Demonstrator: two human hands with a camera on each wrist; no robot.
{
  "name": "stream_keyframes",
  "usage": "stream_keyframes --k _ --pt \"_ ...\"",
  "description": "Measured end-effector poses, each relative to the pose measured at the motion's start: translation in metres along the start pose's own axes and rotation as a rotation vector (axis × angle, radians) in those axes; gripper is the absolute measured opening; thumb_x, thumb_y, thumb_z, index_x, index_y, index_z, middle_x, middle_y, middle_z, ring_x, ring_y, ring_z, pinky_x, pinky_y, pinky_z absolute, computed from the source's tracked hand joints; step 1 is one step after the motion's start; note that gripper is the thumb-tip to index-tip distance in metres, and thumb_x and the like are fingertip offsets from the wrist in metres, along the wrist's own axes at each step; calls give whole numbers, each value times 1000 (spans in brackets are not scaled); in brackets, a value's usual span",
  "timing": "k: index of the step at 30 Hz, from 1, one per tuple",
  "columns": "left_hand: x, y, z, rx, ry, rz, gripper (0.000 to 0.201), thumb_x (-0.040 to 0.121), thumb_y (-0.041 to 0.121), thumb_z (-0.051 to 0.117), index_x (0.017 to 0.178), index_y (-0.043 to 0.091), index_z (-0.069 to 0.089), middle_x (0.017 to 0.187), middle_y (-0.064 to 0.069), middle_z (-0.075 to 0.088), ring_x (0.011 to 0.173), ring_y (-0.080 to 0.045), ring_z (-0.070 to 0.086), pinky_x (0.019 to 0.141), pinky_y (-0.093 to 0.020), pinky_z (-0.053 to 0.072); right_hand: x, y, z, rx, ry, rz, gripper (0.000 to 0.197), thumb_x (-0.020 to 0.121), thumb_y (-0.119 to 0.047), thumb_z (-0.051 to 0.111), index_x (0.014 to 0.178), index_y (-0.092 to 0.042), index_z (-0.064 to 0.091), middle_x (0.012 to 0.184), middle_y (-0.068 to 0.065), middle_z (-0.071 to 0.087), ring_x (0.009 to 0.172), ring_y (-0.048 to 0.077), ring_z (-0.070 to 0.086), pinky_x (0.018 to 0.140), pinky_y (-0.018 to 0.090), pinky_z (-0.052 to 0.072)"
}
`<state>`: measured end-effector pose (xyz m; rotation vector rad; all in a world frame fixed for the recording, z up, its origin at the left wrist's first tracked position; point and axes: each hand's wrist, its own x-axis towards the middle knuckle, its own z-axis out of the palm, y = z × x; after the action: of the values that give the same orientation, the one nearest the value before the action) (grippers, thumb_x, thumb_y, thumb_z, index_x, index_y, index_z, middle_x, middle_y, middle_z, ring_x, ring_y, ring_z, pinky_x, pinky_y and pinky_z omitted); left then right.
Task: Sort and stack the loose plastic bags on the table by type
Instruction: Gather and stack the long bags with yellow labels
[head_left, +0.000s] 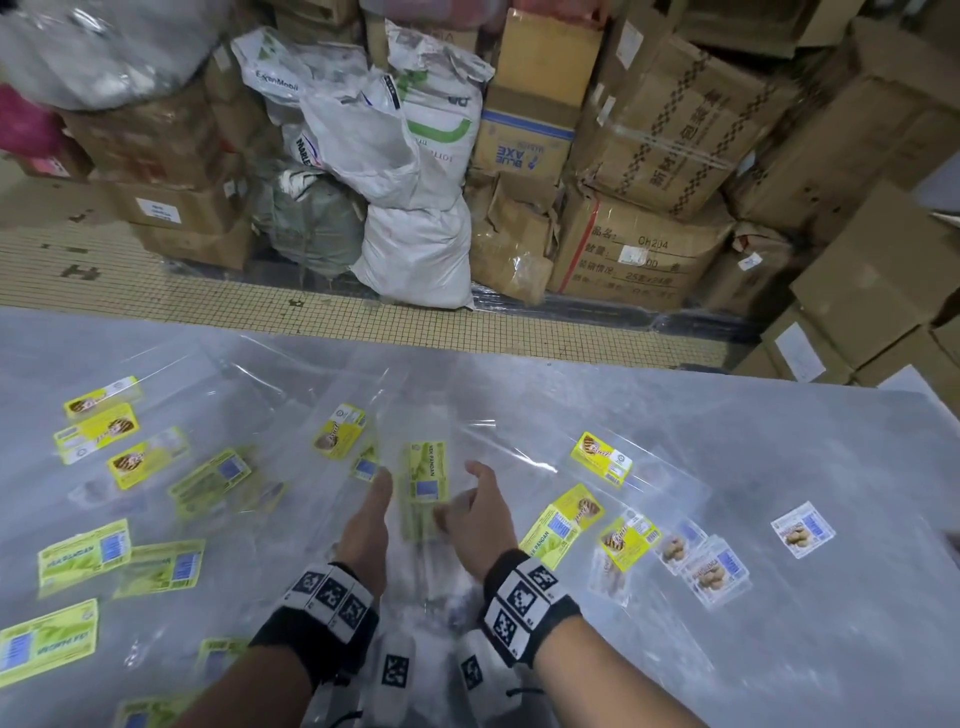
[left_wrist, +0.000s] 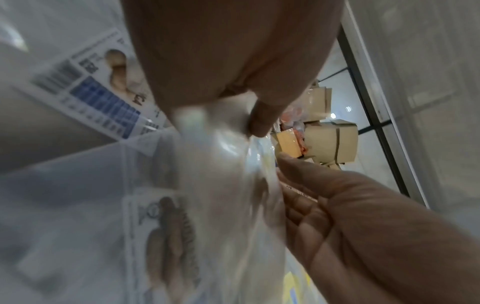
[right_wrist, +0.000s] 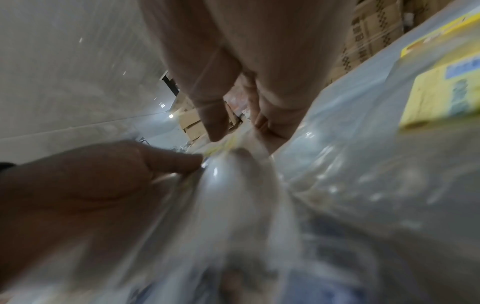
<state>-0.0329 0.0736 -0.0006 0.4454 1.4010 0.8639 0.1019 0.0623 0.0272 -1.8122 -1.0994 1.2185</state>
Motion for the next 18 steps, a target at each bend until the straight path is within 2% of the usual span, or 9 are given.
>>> stream_keyframes --k 2,3,4,8,10,12,13,15,18 --pt "-13 10 4 55 -79 124 43 91 23 65 128 5 54 114 -17 66 92 -20 71 79 -35 58 -1 -2 -2 -78 -41 -16 53 88 -19 63 137 -21 44 81 -5 58 78 15 60 71 23 49" --pt "-13 10 5 120 -67 181 31 92 1 57 123 3 56 104 -16 69 77 -15 72 65 -28 57 0 -1 -6 -134 -44 -25 48 89 -22 63 134 -21 49 86 -4 60 80 13 60 74 21 49" --pt "-12 8 3 181 -48 220 33 90 -9 52 119 6 57 99 -11 70 72 -14 70 61 -26 55 2 1 -12 -183 -21 -36 41 89 -23 64 129 -19 56 93 -1 62 84 15 61 80 23 50" --pt "-13 7 -3 263 -58 239 37 91 -6 51 113 21 61 98 1 72 94 -23 67 89 -43 51 6 25 -53 -380 346 -58 35 78 -24 69 112 -15 70 112 12 63 110 31 59 98 30 45" --pt "-13 8 -4 286 -66 249 38 92 -5 50 115 23 61 103 0 72 99 -23 67 91 -42 50 0 34 -76 -512 459 171 49 75 -41 72 120 -25 60 124 13 49 120 34 48 101 36 38" --pt "-14 10 -3 300 -72 275 38 92 -4 49 117 23 60 106 0 71 99 -21 67 90 -42 51 -8 42 -93 -616 434 435 70 69 -59 73 125 -28 45 131 11 38 126 34 40 103 41 35" --pt "-13 10 -3 299 -77 283 38 92 -4 49 117 23 59 106 0 71 99 -21 67 91 -43 51 -10 49 -96 -622 400 498 78 67 -62 73 127 -25 39 132 12 35 127 34 37 104 42 36" --pt "-11 8 -3 310 -84 300 37 92 -4 49 114 24 59 102 3 70 97 -18 66 92 -43 51 -10 59 -97 -613 365 495 84 66 -58 76 129 -20 35 132 14 34 126 35 35 101 43 39" --pt "-9 5 -3 336 -75 289 36 93 -4 51 105 29 59 98 6 69 94 -17 65 92 -45 50 -4 65 -99 -606 385 477 80 67 -46 79 127 -15 36 129 16 43 123 36 40 96 41 44"
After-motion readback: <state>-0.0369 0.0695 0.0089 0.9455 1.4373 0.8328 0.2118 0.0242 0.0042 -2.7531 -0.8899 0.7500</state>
